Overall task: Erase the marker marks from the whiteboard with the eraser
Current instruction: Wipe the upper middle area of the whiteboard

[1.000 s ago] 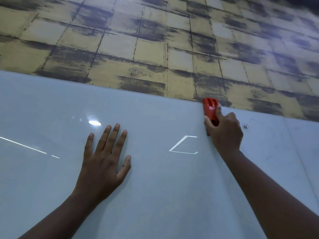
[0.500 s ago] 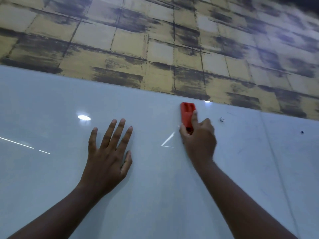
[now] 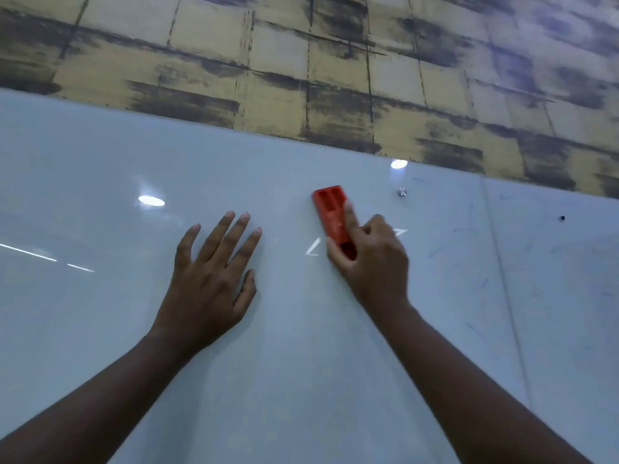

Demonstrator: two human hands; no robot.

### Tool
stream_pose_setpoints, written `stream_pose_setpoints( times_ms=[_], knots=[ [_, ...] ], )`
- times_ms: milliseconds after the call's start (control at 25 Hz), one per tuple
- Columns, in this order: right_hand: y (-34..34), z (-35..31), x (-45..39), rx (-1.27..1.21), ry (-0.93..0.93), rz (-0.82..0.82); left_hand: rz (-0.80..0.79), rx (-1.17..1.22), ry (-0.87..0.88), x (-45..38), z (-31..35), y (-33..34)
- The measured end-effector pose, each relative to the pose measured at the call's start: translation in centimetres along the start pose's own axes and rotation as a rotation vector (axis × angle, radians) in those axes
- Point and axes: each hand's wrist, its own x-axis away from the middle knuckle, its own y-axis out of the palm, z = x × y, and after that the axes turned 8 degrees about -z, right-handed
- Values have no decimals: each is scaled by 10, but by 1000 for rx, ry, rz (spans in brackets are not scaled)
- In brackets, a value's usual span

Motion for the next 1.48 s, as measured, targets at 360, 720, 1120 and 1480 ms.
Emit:
stream_pose_setpoints(
  times_ms=[360, 720, 1120, 1480],
  knots=[
    [-12, 31, 43, -48, 467, -45, -48, 29, 43, 9, 8, 5],
    [-24, -79, 116, -36, 20, -221, -144, 135, -63, 24, 34, 1],
    [-40, 1, 97, 70, 154, -207, -151, 128, -89, 46, 53, -1],
    [-45, 69, 100, -175, 565, -169, -119, 56, -15, 46, 79, -2]
  ],
)
